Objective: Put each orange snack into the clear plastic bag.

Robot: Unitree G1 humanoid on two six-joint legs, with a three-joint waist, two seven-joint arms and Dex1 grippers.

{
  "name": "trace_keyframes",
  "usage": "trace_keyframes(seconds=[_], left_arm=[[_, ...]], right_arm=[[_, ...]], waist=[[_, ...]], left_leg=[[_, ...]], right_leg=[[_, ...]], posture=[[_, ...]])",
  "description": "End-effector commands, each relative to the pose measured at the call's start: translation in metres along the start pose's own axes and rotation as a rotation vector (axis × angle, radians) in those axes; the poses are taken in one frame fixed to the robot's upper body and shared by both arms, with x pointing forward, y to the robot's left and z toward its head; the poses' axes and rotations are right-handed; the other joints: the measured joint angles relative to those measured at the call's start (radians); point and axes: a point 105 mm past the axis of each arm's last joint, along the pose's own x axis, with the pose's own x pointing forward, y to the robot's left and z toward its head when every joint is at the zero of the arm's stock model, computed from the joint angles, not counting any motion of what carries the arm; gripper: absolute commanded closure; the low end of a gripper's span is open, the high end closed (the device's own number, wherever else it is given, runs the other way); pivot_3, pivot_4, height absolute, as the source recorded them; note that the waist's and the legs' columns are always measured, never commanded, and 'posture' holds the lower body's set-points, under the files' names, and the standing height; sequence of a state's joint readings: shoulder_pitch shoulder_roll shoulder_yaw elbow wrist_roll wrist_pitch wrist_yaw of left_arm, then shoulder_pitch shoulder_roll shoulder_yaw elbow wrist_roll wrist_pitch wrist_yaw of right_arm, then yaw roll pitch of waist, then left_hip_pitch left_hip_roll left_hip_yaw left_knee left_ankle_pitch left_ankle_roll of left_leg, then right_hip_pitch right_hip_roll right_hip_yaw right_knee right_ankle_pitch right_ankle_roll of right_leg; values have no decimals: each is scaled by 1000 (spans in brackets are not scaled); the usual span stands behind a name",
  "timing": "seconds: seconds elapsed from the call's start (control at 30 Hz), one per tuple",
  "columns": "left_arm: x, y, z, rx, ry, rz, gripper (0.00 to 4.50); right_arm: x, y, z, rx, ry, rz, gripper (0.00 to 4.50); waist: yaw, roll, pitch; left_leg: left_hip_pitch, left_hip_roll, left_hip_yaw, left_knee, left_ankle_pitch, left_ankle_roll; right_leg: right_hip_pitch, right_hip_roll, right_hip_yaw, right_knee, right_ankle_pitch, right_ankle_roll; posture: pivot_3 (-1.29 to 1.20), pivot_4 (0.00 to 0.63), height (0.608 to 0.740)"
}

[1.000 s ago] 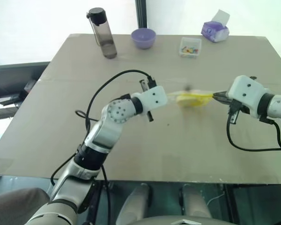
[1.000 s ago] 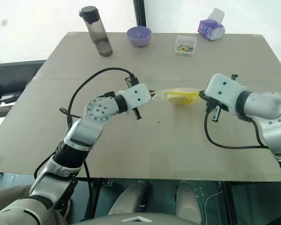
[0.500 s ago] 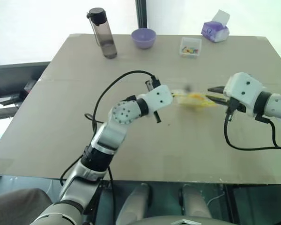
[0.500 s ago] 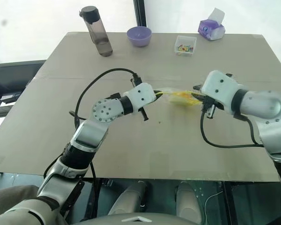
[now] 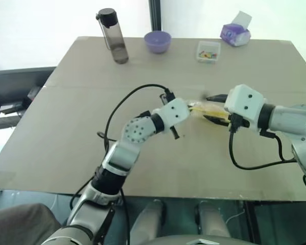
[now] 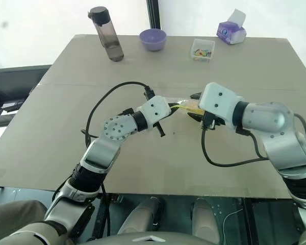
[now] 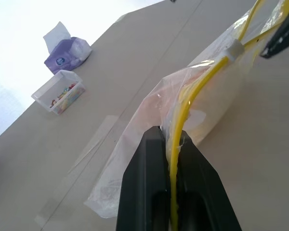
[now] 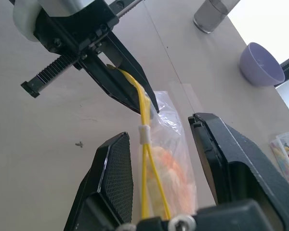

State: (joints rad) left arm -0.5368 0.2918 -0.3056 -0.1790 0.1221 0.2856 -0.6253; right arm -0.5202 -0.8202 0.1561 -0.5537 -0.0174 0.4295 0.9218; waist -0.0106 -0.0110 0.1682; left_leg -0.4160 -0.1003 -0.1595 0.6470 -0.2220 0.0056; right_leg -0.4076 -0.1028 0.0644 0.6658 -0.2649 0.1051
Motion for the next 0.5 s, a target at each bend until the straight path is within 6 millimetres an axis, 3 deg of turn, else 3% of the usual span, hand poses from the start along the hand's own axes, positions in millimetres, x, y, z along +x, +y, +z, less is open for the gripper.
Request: trace_keyframes(seconds=[0.03, 0.23, 0.5], left_arm=[[-2, 7, 6, -5, -42, 43, 4500], [0, 10, 7, -56, -66, 82, 4500], [-3, -8, -1, -174, -112, 65, 4500]], right_arm=[[-3, -4, 12, -62, -21, -38, 2245], [-4, -3, 10, -77, -6, -59, 2245], [-8, -2, 3, -74, 27, -75, 2245]], waist=[[0, 0, 0], [-1, 0, 0], [-1, 0, 0]], left_leg=[[0, 0, 0, 0, 0, 0], [0, 0, 0, 0, 0, 0], [0, 0, 0, 0, 0, 0]], right_leg=[[0, 0, 0, 0, 0, 0], [0, 0, 0, 1, 0, 0], [0, 0, 0, 1, 0, 0]], posture=[[0, 150, 739], [0, 150, 739], [0, 150, 739]])
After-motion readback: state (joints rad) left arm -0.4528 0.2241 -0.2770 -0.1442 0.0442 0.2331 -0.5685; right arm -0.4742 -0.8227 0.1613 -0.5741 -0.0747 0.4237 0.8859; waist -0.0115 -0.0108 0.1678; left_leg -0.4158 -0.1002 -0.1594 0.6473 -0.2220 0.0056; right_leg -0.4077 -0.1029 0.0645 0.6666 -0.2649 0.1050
